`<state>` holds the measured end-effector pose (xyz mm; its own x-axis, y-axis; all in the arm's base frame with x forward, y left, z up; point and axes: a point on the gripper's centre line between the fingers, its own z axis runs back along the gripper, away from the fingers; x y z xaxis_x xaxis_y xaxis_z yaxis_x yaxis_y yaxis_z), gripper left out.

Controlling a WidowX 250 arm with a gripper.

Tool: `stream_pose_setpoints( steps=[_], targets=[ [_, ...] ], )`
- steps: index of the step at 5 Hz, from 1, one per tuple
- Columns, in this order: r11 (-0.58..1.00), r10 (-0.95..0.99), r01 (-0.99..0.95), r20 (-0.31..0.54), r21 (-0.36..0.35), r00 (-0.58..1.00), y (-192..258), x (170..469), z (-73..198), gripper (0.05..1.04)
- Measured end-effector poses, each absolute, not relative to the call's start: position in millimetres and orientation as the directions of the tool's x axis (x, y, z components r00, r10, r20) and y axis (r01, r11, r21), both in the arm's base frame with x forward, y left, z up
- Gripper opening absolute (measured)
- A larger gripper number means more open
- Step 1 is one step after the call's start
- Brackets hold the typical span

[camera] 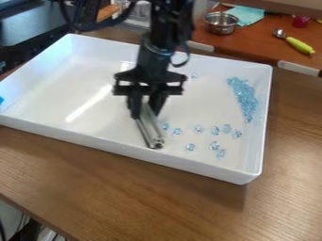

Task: Sweep into pile

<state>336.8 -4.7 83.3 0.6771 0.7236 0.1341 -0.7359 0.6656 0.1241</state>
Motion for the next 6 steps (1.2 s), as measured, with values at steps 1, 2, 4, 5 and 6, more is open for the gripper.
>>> stream_pose_setpoints(
  steps=[1, 2, 4, 5, 6],
  targets=[
    [0.665, 0.723, -0.736, 0.137, 0.126, 0.677, -17, 341, 83, 0.372],
    [0.676, 0.713, -0.728, 0.146, 0.113, 0.686, -41, 351, 83, 0.371],
    [0.690, 0.699, -0.714, 0.146, 0.123, 0.700, -67, 354, 82, 0.371],
    [0.706, 0.684, -0.699, 0.146, 0.115, 0.715, -89, 354, 83, 0.371],
    [0.702, 0.690, -0.703, 0.137, 0.113, 0.711, -100, 359, 83, 0.371]
  ],
)
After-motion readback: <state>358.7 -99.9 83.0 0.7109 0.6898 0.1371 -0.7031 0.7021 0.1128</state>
